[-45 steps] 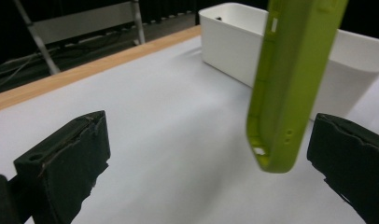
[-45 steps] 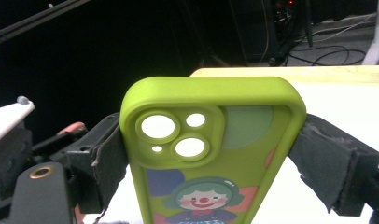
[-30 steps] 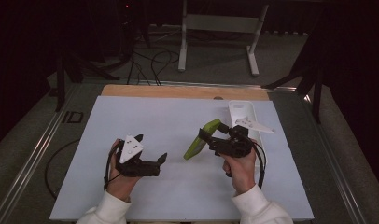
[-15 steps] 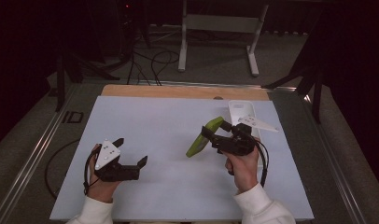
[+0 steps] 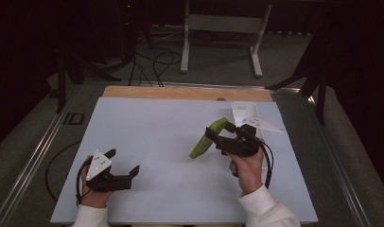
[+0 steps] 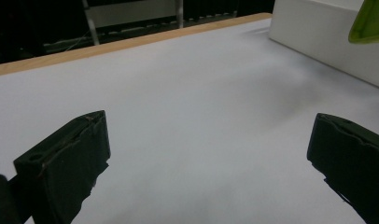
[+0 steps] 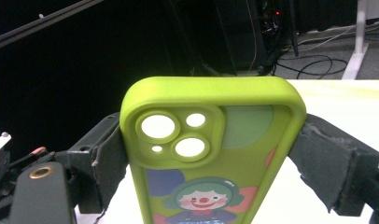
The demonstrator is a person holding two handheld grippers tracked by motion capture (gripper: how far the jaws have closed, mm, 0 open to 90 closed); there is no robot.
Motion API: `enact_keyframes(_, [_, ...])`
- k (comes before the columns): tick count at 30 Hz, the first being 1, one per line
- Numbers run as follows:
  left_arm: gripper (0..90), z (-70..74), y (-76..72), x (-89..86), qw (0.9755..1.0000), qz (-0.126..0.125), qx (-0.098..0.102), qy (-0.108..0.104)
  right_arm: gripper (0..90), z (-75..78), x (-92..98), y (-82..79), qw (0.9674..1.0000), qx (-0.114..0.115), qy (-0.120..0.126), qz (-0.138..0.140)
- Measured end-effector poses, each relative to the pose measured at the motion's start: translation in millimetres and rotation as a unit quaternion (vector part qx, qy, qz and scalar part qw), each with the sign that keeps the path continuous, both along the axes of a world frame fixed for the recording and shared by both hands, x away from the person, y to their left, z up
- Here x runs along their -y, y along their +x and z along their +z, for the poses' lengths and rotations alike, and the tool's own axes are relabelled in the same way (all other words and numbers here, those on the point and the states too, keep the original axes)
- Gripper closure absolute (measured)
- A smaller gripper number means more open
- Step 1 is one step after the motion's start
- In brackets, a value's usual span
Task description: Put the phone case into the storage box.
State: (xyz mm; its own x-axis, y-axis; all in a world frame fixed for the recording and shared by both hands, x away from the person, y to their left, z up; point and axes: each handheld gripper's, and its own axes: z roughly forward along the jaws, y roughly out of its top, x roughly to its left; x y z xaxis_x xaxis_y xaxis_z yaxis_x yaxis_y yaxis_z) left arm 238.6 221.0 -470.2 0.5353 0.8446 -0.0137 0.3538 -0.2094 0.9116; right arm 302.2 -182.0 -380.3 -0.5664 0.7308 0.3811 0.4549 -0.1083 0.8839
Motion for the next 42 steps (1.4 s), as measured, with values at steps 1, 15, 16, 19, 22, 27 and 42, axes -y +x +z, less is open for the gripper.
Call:
enact_keyframes(1, [0.0,-0.8,-1.4,-1.1,1.0000,0.000,0.002,0.002,15.9,0.0,-0.2,0.1,1.0000,-0.001,0.000,0.000])
enact_keyframes(15, [0.0,-6.6,-10.2,-8.7,0.9996,0.013,0.023,0.005,15.9,-0.8,-0.1,1.1,1.0000,-0.002,0.000,0.000])
enact_keyframes(16, [0.0,-6.7,-10.4,-8.9,0.9996,0.014,0.024,0.005,15.9,-0.8,0.0,1.2,1.0000,-0.002,0.000,-0.001])
enact_keyframes(19, [0.0,-7.2,-10.6,-8.8,0.9995,0.016,0.025,0.005,15.9,-1.3,0.6,1.5,1.0000,-0.003,0.001,-0.001])
enact_keyframes(22, [0.0,-7.5,-10.7,-8.5,0.9995,0.016,0.025,0.007,15.9,-1.9,1.4,1.7,1.0000,-0.004,0.001,-0.003])
enact_keyframes(27, [0.0,-8.1,-10.8,-8.2,0.9995,0.016,0.026,0.009,16.0,-1.2,2.6,2.1,1.0000,-0.005,0.003,-0.005])
enact_keyframes(42, [0.0,-8.7,-10.8,-7.7,0.9994,0.018,0.027,0.009,16.0,7.3,13.9,6.5,0.9998,-0.001,0.003,-0.020])
